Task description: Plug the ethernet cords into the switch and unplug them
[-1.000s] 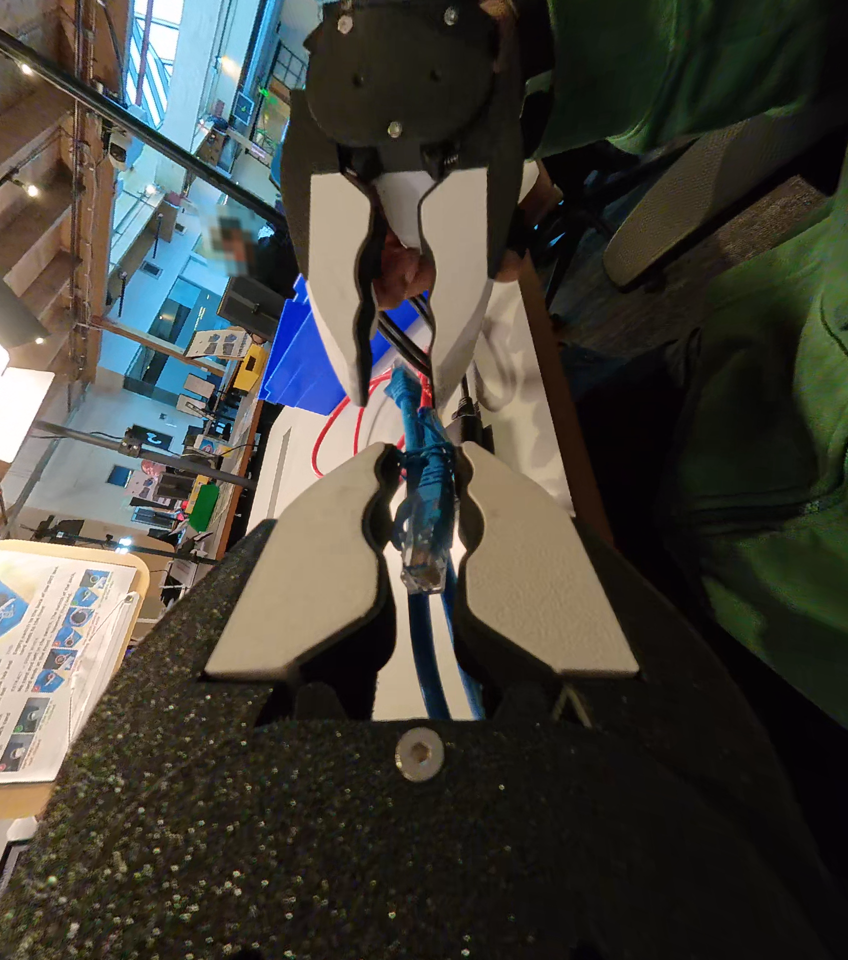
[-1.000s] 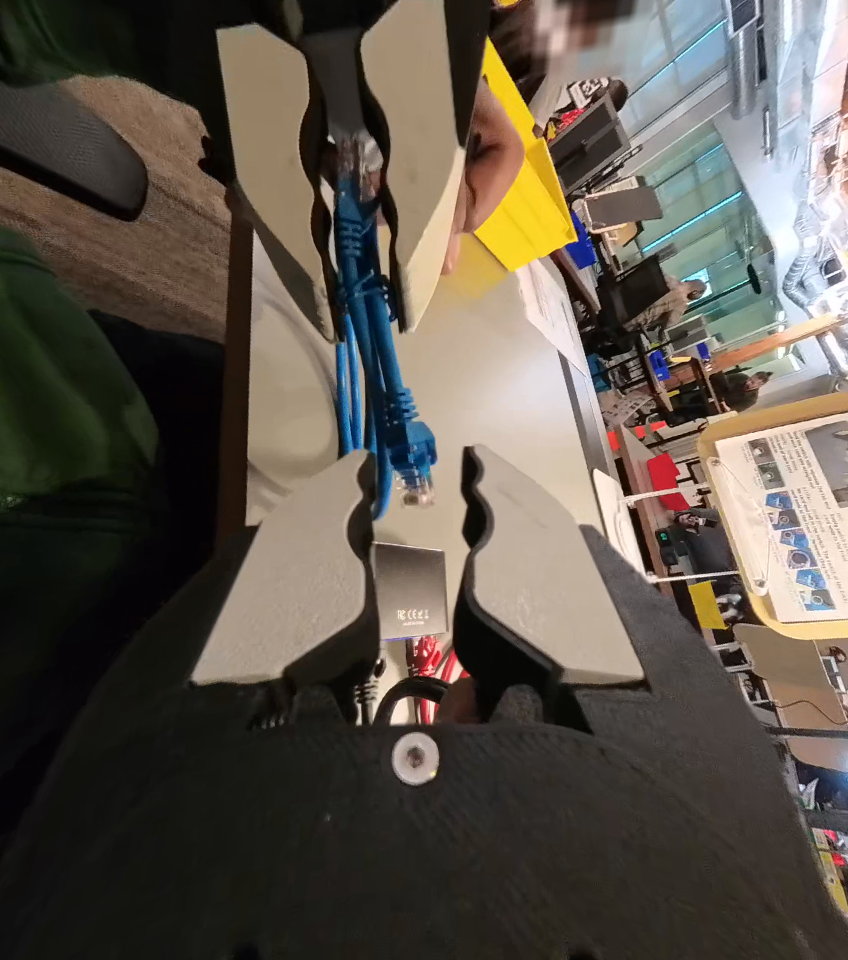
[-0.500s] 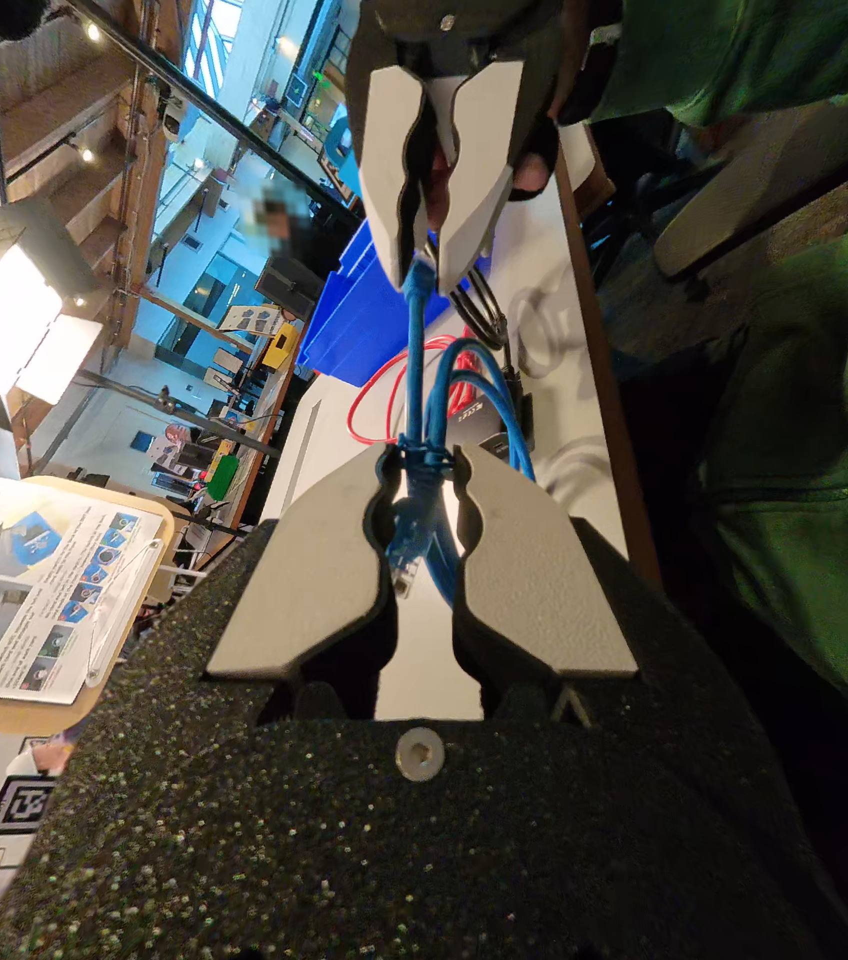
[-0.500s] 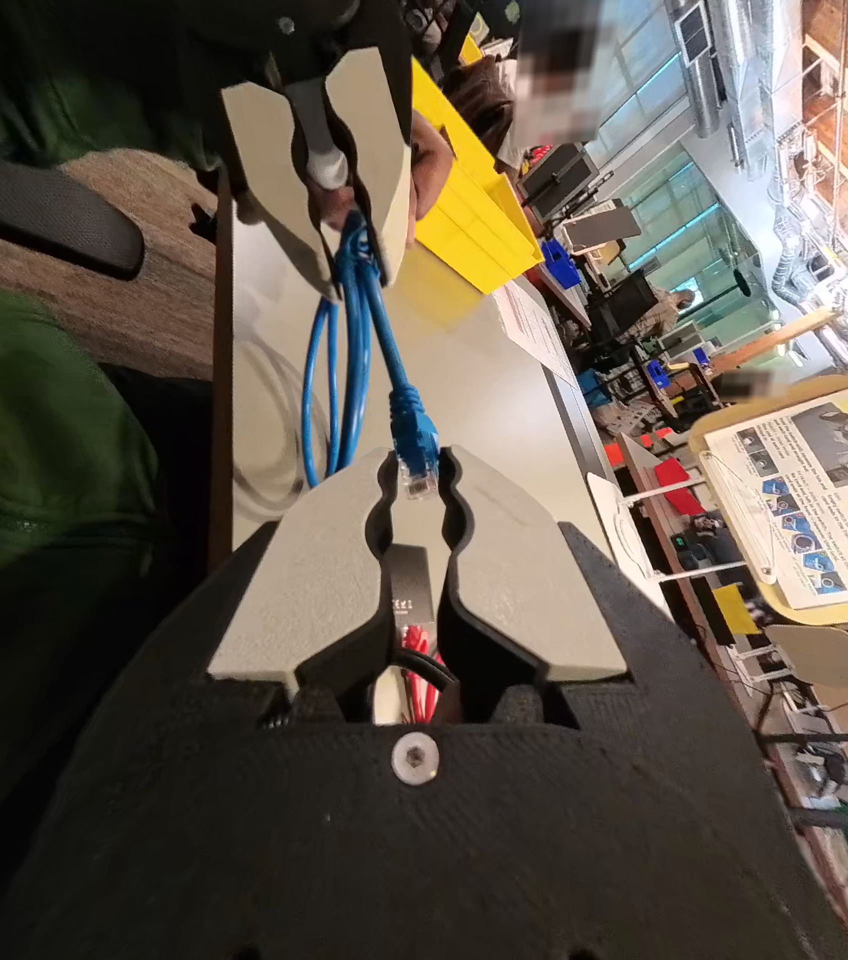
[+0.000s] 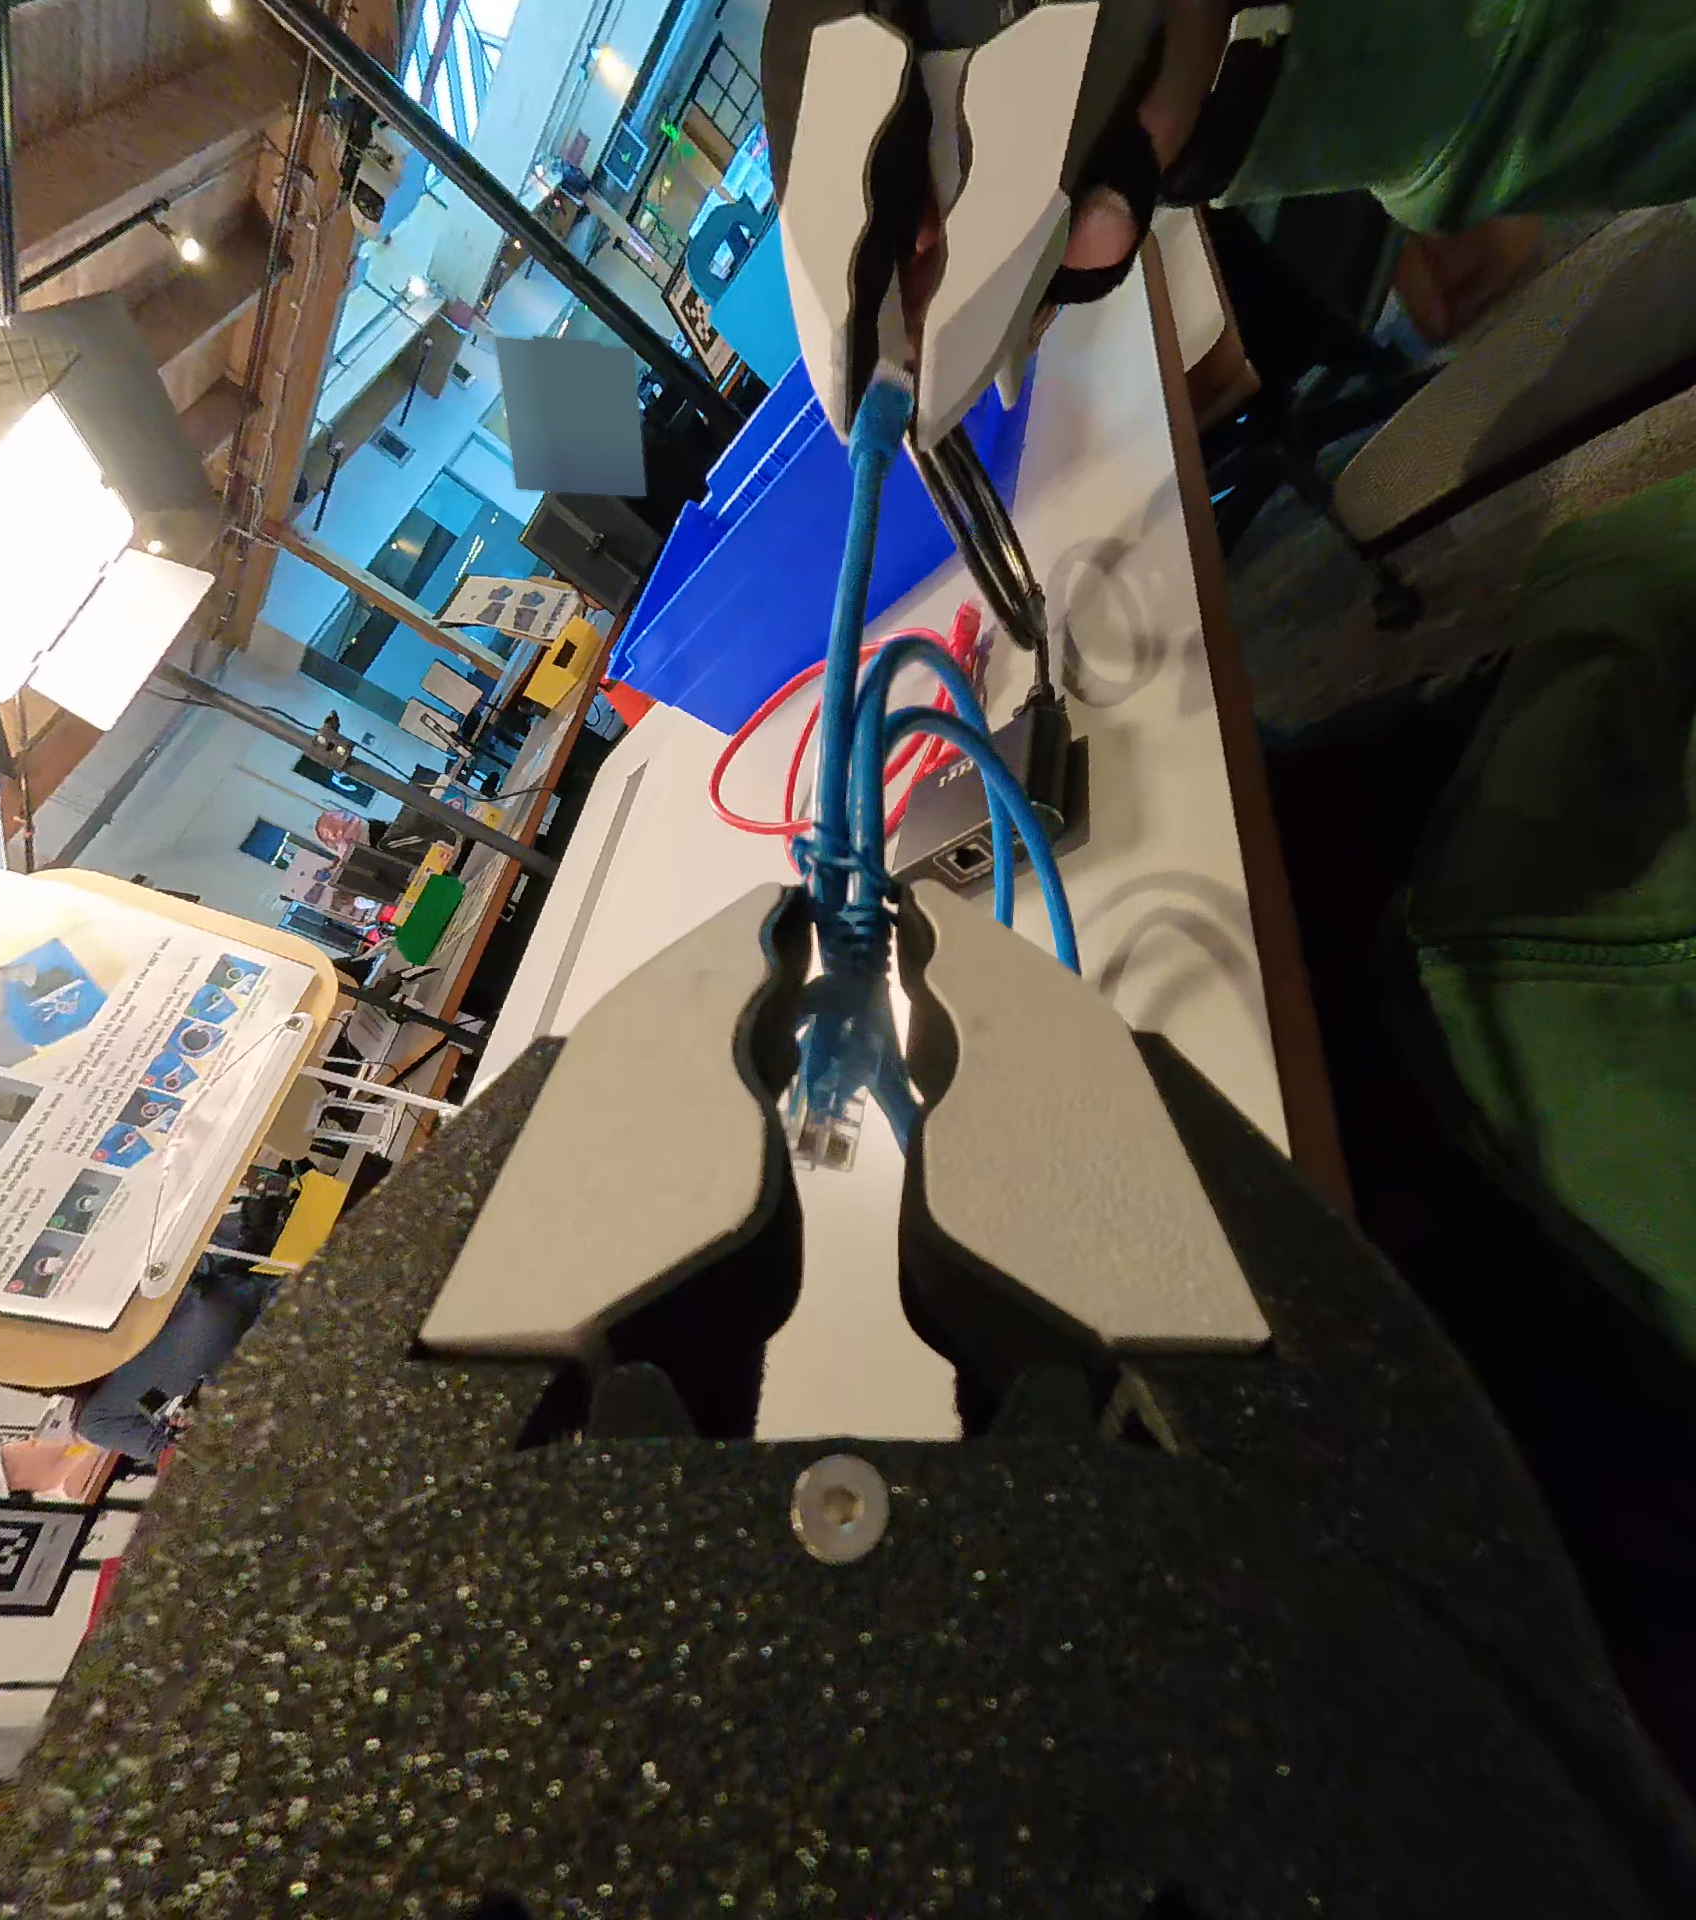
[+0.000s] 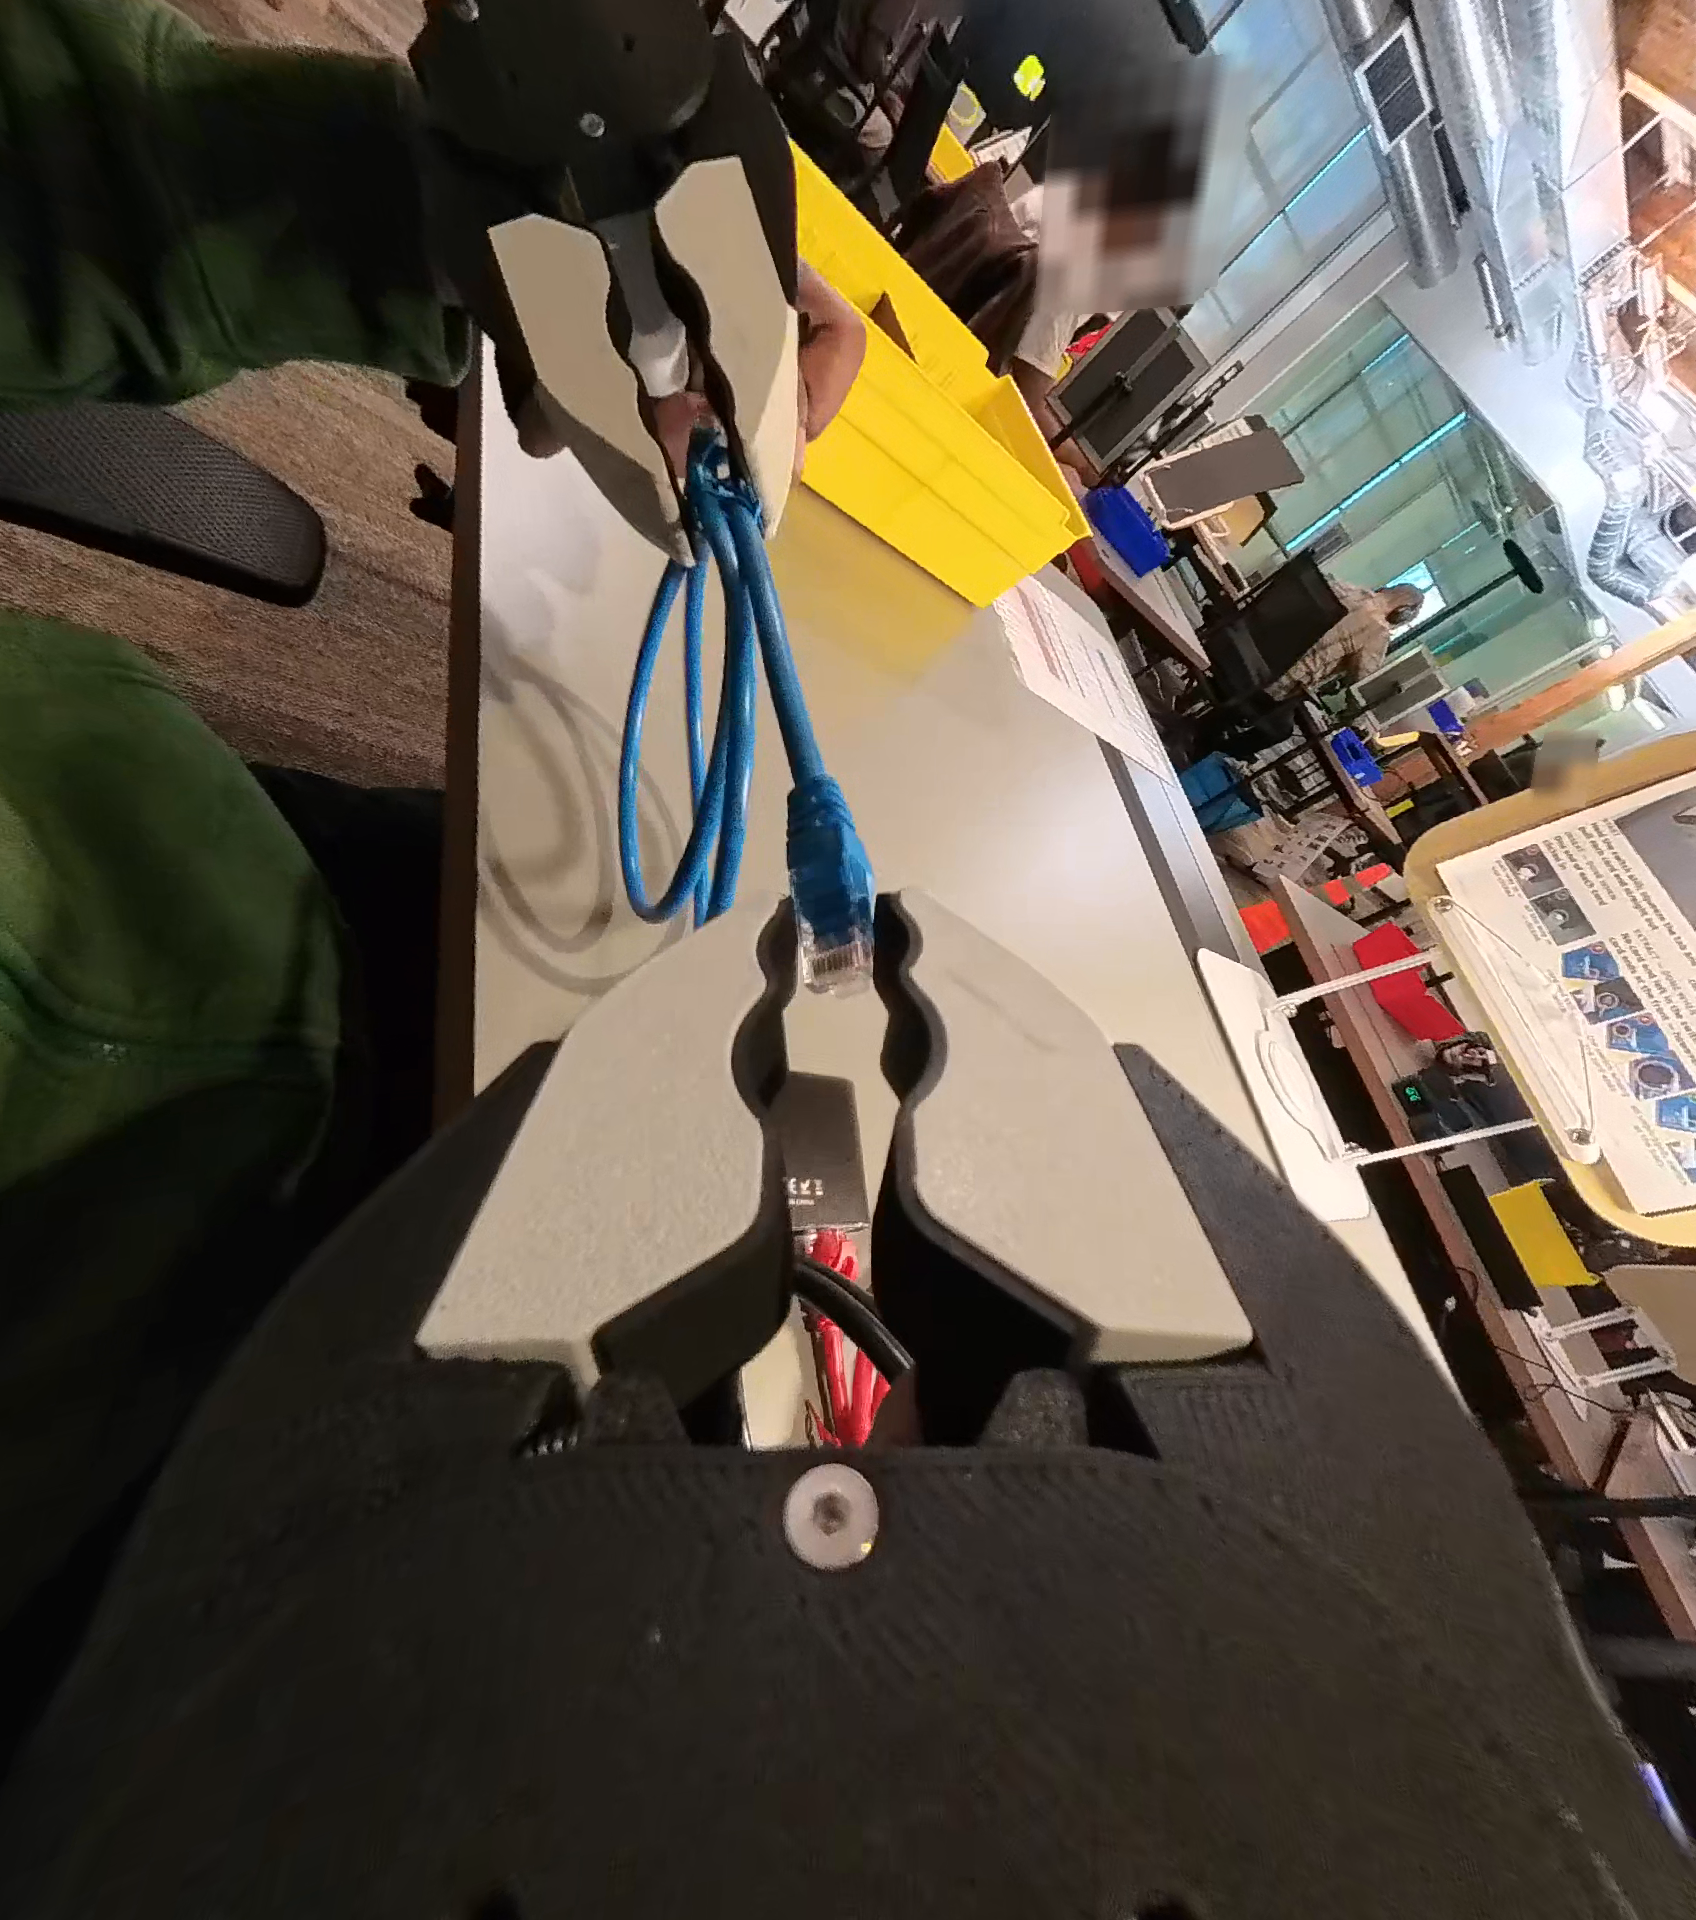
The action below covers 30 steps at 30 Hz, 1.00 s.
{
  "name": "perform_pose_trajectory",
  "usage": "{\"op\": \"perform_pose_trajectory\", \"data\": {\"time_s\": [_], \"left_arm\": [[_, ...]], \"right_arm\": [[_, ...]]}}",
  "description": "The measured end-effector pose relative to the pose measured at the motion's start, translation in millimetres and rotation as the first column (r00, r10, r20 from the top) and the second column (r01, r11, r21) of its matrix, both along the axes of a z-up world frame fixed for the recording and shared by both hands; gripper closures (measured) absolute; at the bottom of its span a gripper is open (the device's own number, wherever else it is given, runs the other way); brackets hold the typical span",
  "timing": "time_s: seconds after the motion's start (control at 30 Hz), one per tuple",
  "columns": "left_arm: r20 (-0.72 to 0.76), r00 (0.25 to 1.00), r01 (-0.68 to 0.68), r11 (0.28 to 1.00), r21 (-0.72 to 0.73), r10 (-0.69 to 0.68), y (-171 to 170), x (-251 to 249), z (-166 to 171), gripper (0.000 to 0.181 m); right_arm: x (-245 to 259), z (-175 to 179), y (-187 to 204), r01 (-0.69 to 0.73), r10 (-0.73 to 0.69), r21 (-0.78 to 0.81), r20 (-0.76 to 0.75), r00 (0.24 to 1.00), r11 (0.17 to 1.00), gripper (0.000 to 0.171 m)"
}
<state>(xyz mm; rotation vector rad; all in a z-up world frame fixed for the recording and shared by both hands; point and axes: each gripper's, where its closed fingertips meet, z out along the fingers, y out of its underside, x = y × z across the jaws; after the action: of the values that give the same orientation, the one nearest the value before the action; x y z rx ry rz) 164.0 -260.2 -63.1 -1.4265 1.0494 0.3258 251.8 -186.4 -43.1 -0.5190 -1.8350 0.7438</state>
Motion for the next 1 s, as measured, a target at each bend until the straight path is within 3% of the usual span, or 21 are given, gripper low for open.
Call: {"op": "perform_pose_trajectory", "data": {"time_s": [0.23, 0.33, 0.4, 0.5, 0.63, 0.83, 1.0], "left_arm": [[0.01, 0.995, -0.097, 0.995, 0.0, 0.097, -5.7, -31.9, -0.8, 0.17], [0.08, 0.996, -0.04, 0.999, 0.033, 0.037, -14.7, -28.5, 9.0, 0.17], [0.069, 0.995, -0.072, 0.997, -0.007, 0.072, -8.2, -28.9, 2.6, 0.169], [0.015, 0.992, -0.121, 0.989, -0.09, 0.123, -2.4, -33.6, -16.3, 0.155], [0.086, 0.989, -0.113, 0.987, -0.114, 0.123, -9.7, -35.7, -8.6, 0.138], [0.169, 0.983, -0.072, 0.997, -0.032, 0.076, -7.0, -10.1, 23.4, 0.136], [0.082, 0.994, -0.065, 0.997, -0.035, 0.067, 18.6, 33.1, 20.5, 0.136]], "right_arm": [[5.8, 9.2, 26.2, 0.081, -0.081, -0.02, -0.03, 0.996, 0.997, 0.157], [14.8, 16.9, 28.1, 0.045, -0.049, -0.075, -0.046, 0.998, 0.996, 0.157], [8.7, 13.7, 27.7, 0.074, -0.076, -0.044, -0.047, 0.996, 0.996, 0.158], [0.0, 10.0, 27.9, 0.105, -0.106, -0.018, -0.06, 0.993, 0.994, 0.157], [-9.1, 1.8, 24.9, 0.123, -0.12, 0.036, -0.069, 0.99, 0.992, 0.157], [-15.7, -0.2, 9.1, 0.085, -0.074, 0.097, -0.112, 0.991, 0.992, 0.157], [-17.0, -10.8, -17.6, -0.021, 0.04, 0.166, -0.112, 0.993, 0.986, 0.157]]}}
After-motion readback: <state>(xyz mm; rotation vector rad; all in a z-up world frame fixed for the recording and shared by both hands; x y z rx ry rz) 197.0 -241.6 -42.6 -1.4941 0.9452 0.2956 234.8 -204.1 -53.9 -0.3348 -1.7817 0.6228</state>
